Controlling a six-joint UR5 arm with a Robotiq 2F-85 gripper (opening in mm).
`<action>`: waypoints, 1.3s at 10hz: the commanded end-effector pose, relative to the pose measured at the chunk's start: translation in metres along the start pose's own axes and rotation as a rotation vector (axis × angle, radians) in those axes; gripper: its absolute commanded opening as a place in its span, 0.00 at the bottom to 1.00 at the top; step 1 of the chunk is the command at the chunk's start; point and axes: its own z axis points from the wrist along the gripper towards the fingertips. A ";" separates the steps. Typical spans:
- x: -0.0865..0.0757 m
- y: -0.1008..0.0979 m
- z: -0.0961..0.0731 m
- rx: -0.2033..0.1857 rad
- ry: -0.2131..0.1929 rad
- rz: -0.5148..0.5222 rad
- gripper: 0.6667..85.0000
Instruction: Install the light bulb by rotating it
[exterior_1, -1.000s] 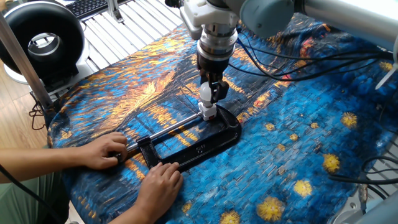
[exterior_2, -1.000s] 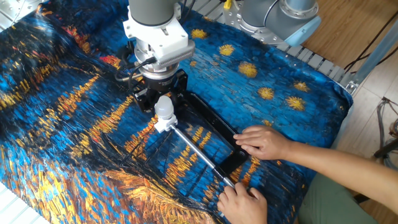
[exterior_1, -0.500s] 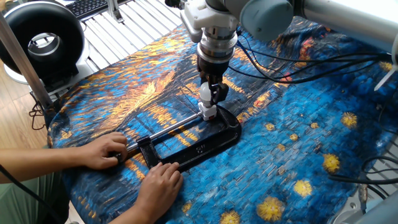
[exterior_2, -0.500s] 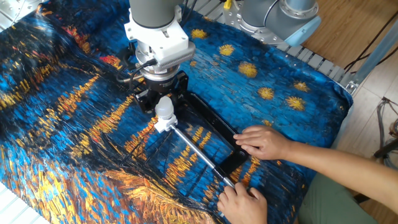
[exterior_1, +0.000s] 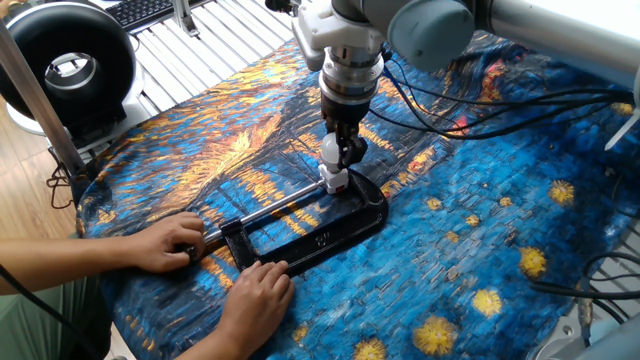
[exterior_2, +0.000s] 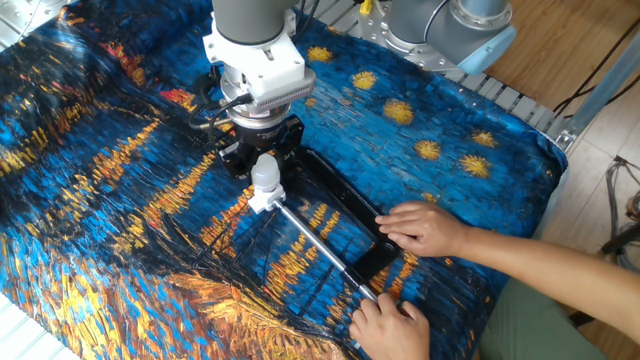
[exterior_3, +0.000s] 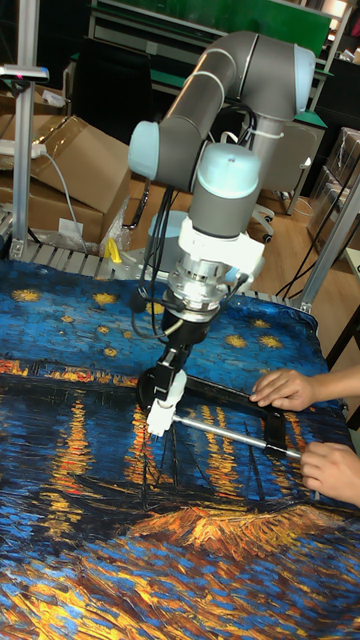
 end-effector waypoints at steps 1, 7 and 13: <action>-0.001 0.000 -0.001 0.007 -0.005 0.030 0.61; -0.008 -0.002 0.000 0.024 -0.034 0.148 0.49; -0.003 0.002 0.001 0.012 -0.047 0.484 0.42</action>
